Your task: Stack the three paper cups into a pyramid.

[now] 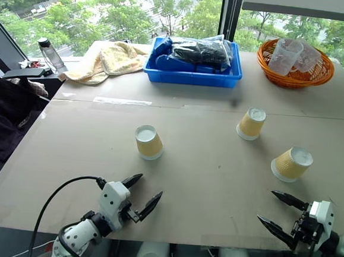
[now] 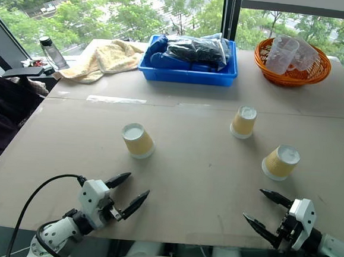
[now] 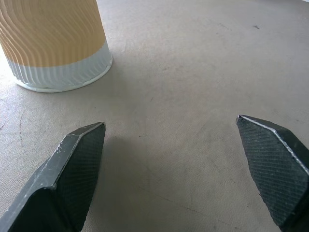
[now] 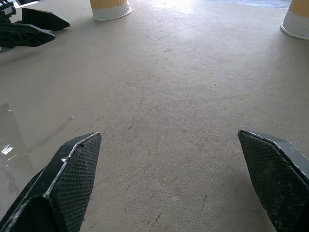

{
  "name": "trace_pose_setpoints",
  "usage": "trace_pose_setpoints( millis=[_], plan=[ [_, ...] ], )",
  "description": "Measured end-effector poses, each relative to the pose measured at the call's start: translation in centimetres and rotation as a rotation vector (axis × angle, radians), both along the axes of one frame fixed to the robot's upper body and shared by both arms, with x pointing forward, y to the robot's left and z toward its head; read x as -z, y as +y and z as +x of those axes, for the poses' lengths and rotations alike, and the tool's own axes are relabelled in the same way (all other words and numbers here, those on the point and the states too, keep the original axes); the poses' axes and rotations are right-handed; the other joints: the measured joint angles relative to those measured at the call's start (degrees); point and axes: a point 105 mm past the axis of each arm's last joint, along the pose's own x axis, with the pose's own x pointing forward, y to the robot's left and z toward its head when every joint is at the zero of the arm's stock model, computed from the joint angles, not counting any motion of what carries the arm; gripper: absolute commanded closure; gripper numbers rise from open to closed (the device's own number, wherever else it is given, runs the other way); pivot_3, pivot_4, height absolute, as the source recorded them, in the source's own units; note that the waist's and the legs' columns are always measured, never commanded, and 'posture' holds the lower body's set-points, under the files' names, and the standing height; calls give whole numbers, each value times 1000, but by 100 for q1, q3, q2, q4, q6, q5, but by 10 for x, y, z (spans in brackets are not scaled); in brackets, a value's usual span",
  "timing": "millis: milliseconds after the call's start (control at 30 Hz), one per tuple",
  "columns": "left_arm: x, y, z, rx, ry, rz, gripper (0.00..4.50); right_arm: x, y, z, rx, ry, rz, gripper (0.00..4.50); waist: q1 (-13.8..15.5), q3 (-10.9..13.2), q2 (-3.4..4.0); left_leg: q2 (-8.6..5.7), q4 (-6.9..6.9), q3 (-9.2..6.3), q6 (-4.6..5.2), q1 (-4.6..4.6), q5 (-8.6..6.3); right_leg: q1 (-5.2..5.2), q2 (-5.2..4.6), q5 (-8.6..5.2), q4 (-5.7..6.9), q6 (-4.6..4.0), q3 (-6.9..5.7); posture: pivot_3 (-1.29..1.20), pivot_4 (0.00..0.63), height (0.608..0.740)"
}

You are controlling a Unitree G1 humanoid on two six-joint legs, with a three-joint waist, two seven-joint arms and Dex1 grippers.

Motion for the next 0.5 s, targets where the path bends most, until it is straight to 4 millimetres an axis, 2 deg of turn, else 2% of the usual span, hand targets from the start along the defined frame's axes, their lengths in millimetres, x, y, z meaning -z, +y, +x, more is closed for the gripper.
trace_pose_setpoints(
  millis=[500],
  plan=[
    [-1,0,-7,57,-7,-30,42,1,1,4,11,-8,14,0,-7,8,-13,1,1,1,0,1,0,-1,1,0,0,0,1,0,150,733]
  ],
)
